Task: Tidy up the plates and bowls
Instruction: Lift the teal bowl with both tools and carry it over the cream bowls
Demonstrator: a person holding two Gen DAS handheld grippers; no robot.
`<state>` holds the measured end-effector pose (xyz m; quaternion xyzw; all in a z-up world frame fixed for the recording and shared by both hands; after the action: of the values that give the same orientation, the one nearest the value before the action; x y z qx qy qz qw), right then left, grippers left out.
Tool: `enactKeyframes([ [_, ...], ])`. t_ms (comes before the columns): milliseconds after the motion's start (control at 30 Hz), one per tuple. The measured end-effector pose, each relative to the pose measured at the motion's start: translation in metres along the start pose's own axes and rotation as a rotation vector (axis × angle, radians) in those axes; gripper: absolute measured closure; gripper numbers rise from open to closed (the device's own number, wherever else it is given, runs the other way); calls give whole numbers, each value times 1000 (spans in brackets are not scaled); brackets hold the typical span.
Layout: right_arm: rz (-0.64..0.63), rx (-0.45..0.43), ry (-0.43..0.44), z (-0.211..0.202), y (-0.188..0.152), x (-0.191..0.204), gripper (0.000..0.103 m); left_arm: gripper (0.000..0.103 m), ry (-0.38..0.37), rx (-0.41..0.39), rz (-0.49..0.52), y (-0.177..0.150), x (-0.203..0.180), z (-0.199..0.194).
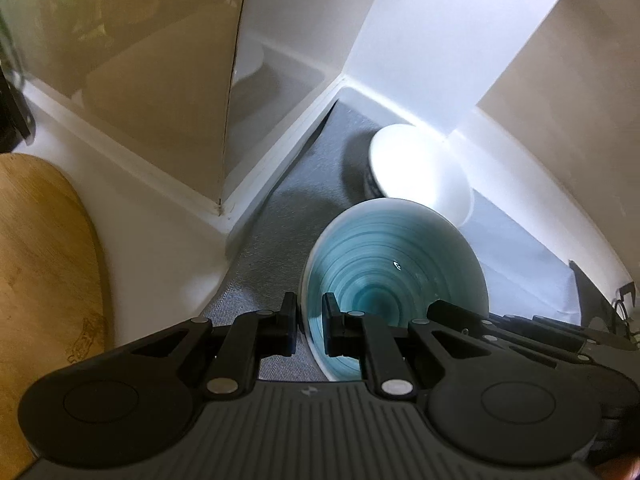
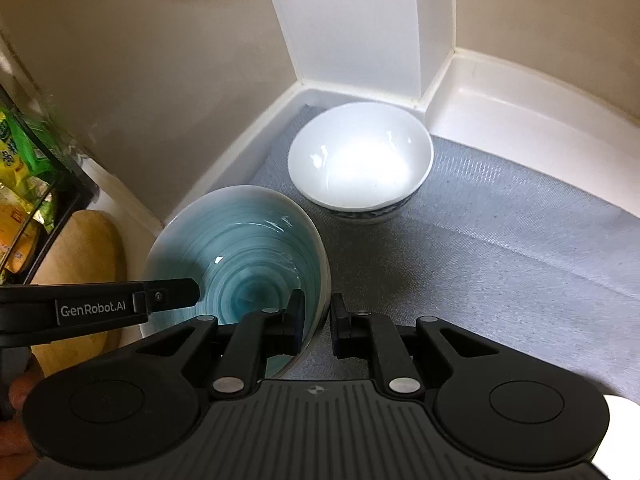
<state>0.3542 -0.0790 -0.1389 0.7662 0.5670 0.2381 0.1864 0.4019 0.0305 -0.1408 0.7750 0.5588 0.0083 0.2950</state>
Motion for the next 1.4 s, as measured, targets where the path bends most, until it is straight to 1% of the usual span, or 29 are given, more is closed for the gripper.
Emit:
enactKeyframes([
  [133, -1, -19, -3, -19, -4, 0, 89, 90, -14, -15, 19, -5, -6, -14],
  [333, -2, -35, -3, -45, -18, 3, 89, 90, -31, -17, 53, -23, -13, -37],
  [600, 4, -21, -4, -63, -46, 9, 89, 90, -30, -2, 101, -50, -18, -53],
  [833, 4, 13, -6, -69, -71, 11, 89, 90, -31, 50, 119, -76, -16, -56],
  [1000, 11, 42, -6, -68, -84, 12, 89, 90, -29, 87, 125, -87, -12, -52],
  [1400, -1, 78, -1, -65, -90, 14, 89, 90, -23, 127, 138, -97, -9, -48],
])
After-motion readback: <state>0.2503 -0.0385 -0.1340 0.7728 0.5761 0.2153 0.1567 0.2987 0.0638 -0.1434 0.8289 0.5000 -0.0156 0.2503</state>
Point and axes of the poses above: each gripper's, at about its wrist camera, not at the fingertips, and z roughly the way its jaws point, x to its left, y to its top, the point moved 8 cm from there along z, roughly the way its jaws point, and after that the axes turned 6 degrees about -y, right-handed, at the moved point
